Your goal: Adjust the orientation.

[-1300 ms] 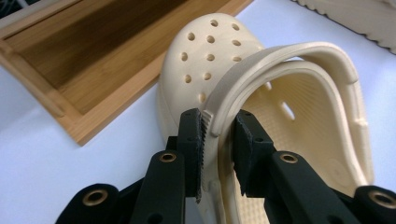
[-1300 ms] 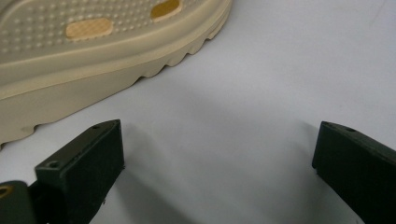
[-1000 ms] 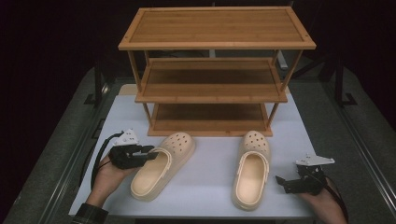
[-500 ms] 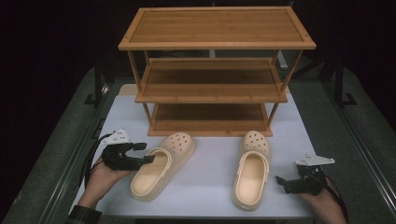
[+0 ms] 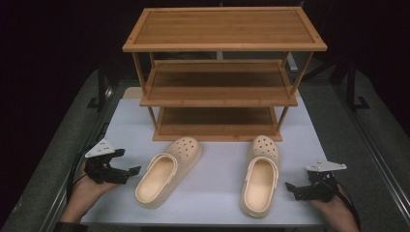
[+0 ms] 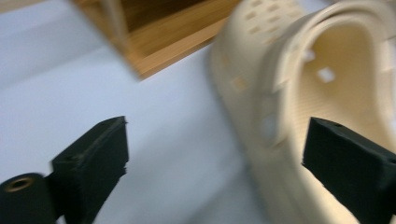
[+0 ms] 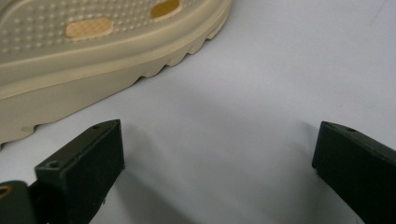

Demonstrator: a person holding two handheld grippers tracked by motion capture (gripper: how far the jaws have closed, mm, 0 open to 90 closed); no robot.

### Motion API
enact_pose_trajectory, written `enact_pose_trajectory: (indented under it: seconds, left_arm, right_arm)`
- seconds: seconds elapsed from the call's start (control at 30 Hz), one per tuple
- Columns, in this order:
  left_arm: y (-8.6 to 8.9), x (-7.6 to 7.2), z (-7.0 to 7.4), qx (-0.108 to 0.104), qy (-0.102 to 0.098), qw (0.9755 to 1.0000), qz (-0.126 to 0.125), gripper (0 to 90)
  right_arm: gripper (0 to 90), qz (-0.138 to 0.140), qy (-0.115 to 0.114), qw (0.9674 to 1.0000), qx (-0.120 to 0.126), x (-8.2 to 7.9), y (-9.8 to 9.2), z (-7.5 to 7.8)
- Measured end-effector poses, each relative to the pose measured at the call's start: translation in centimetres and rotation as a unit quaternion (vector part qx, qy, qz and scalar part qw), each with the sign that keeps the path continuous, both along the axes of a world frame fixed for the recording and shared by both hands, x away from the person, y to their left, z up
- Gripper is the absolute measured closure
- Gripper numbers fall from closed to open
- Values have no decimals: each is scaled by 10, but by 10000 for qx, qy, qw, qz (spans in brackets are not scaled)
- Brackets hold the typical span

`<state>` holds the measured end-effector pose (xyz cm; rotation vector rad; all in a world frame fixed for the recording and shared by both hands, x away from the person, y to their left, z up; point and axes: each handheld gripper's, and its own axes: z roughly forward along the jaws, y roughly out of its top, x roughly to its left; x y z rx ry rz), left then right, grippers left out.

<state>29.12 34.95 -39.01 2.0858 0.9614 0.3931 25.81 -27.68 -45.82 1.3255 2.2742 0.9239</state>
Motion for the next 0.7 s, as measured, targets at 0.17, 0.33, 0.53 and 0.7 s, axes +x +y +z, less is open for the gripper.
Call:
enact_pose_trajectory:
  seconds: [0.17, 0.33, 0.53, 0.7]
  left_arm:
    - [17, -1, -15, 394, 21, 9984, 414, 15]
    - [28, 1, -39, 668, 233, 9956, 621, 15]
    - [27, 3, -57, 730, 355, 9951, 572, 13]
    - [28, 2, -60, 621, 259, 9959, 599, 0]
  right_arm:
    - [17, -2, 0, 10000, 3, 0, 0, 0]
    - [17, -1, -1, 10000, -2, 0, 0, 0]
    - [16, -1, -18, 10000, -17, 0, 0, 0]
    - [17, -1, -15, 10000, -23, 0, 0, 0]
